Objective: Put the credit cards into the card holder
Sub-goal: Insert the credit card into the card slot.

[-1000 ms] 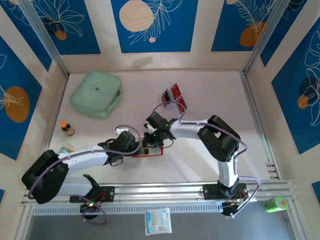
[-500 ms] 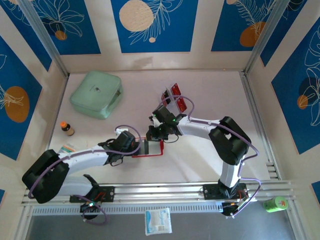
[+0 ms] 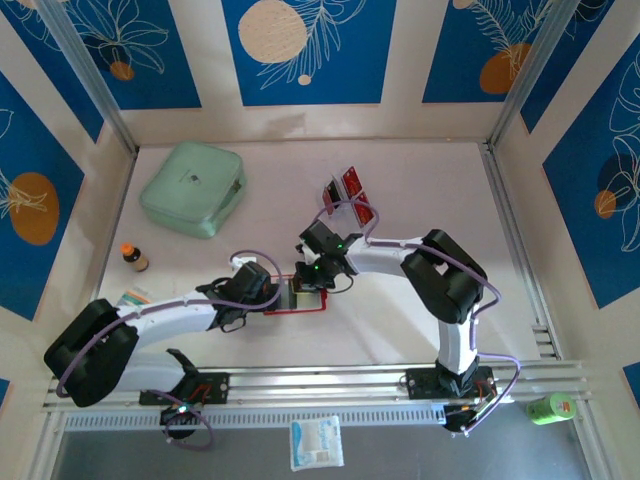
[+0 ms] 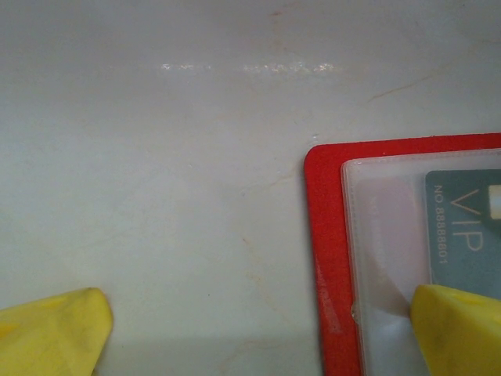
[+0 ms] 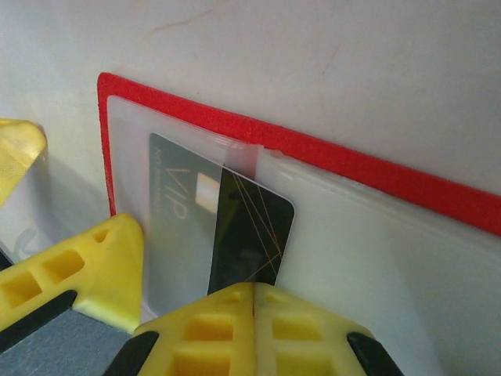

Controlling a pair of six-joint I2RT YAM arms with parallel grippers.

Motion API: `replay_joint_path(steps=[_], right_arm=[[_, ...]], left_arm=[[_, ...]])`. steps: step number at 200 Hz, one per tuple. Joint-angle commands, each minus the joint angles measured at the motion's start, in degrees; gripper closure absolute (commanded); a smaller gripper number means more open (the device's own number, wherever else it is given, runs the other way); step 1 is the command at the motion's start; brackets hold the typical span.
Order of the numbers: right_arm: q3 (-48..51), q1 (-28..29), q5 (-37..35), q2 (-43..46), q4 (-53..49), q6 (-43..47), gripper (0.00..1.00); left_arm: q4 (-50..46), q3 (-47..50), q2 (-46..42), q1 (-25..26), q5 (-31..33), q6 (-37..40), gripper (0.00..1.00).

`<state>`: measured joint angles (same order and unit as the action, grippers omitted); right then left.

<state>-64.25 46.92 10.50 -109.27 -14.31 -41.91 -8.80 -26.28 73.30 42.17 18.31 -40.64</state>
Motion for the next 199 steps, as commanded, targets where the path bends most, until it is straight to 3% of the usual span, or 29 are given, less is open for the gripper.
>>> replay_joint_path(steps=[1, 64, 137, 199], right_arm=[[-1.9, 1.1, 0.3, -2.0, -2.0, 1.1, 1.0], [-4.1, 2.0, 1.3, -4.4, -2.3, 0.6, 1.0], [-1.3, 0.5, 0.2, 2.2, -2.6, 0.7, 1.0], [-1.7, 0.6, 0.1, 0.3, -2.7, 1.1, 1.0]], left_arm=[[-2.3, 1.2, 1.3, 0.1, 0.1, -1.0, 0.0], [-2.5, 0.8, 1.2, 0.1, 0.1, -0.8, 0.0], [-5.1, -0.2, -0.6, 0.1, 1.2, -2.0, 0.0], [-6.9, -0.1, -0.9, 0.0, 2.7, -3.3, 0.0]])
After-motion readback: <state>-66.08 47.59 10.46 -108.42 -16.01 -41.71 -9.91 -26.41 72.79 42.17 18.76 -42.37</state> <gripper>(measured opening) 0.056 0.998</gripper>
